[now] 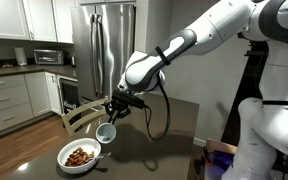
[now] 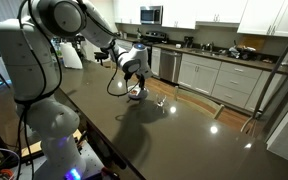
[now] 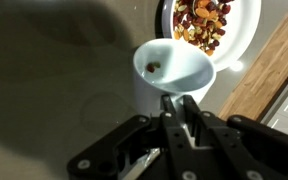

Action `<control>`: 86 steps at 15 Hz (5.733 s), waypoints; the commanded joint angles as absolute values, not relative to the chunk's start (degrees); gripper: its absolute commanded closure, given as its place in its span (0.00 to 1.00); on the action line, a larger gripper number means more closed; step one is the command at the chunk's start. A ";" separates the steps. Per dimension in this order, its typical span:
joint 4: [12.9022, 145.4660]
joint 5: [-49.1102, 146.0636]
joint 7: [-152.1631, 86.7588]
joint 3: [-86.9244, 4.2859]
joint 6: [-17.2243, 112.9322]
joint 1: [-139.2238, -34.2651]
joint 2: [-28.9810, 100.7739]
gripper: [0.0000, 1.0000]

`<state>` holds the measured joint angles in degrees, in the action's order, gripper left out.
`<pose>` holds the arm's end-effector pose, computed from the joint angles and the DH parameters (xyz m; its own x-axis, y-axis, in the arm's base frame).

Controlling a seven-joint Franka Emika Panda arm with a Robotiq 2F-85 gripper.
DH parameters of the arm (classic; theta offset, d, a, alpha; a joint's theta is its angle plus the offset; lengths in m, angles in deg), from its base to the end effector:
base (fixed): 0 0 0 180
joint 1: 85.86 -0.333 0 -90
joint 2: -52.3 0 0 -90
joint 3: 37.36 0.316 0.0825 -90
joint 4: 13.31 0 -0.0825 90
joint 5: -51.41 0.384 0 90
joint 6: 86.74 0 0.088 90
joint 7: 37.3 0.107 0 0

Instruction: Slide the white mug to the right, pour the contents in the white mug into the bowl

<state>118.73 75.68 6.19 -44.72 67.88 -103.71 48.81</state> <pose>0.5388 0.0860 0.3531 0.5985 -0.8011 0.0057 -0.7354 -0.5522 -0.3927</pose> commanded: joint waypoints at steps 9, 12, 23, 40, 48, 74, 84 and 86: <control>115.83 79.94 5.75 -37.46 59.77 -91.50 47.91 0.93; 115.05 81.92 5.81 -37.65 58.14 -90.05 47.90 0.93; 116.08 80.79 10.73 -38.64 58.37 -87.72 48.34 0.93; 116.52 85.18 9.32 -39.85 55.73 -84.90 47.71 0.85; 114.77 90.00 6.34 -40.58 53.20 -83.32 46.14 0.93; 107.12 107.39 -0.96 -46.29 38.96 -77.44 35.40 0.85; 105.95 108.44 -1.22 -46.57 37.16 -76.54 34.29 0.94; 105.51 109.10 -1.45 -46.85 36.45 -75.90 33.56 0.94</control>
